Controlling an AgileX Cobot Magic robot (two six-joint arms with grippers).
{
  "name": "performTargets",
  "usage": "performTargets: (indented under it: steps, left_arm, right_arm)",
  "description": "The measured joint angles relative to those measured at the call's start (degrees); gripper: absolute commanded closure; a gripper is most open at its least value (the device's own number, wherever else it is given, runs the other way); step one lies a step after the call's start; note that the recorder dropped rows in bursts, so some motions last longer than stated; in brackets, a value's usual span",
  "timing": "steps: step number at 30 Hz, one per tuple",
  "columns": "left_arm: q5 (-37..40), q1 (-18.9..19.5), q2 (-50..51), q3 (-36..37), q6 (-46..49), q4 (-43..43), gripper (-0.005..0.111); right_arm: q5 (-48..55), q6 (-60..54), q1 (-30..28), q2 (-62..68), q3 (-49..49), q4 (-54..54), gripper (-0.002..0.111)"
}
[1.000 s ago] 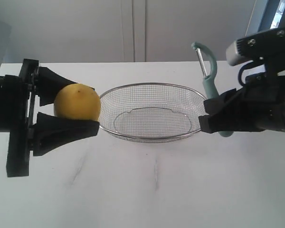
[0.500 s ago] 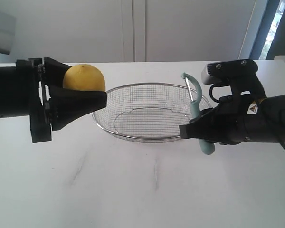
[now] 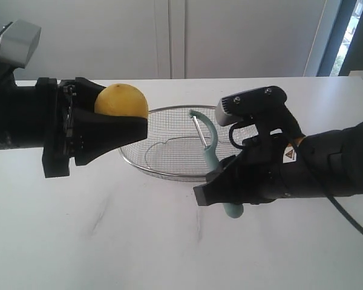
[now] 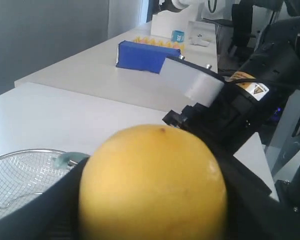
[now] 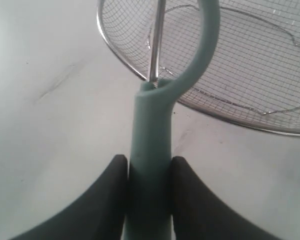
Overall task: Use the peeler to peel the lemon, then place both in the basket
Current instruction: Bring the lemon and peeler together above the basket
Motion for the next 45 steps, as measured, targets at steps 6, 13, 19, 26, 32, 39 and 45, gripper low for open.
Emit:
performTargets:
  steps: [6,13,19,26,32,39,45]
  left_arm:
    - [0.5,0.0,0.0,-0.6,0.0,-0.1,0.107]
    - [1.9,0.0,0.0,-0.9,0.0,-0.2,0.107]
    - [2.6,0.0,0.0,-1.0,0.0,1.0,0.107]
    - [-0.6,-0.1,-3.6,-4.0,0.0,17.6,0.107]
    - [-1.5,-0.1,-5.3,-4.3,0.0,17.4,0.107]
    - [-1.7,-0.1,-5.3,-4.3,0.0,16.5,0.107]
    - [-1.8,-0.1,-5.3,-4.3,0.0,14.2,0.107]
  right_arm:
    - [0.0,1.0,1.6,0.0,0.0,0.1,0.108]
    - [1.5,4.2,1.6,-0.9,0.0,0.8,0.108]
    - [2.7,4.8,1.6,-7.6,0.0,1.2,0.108]
    - [1.6,3.2,1.6,-10.5,0.0,0.4,0.108]
    - [1.2,1.8,1.6,-10.5,0.0,0.1,0.108]
    - [1.1,1.1,1.6,-10.5,0.0,0.2,0.108]
    - [1.0,5.6,1.6,-10.4,0.0,2.5,0.108]
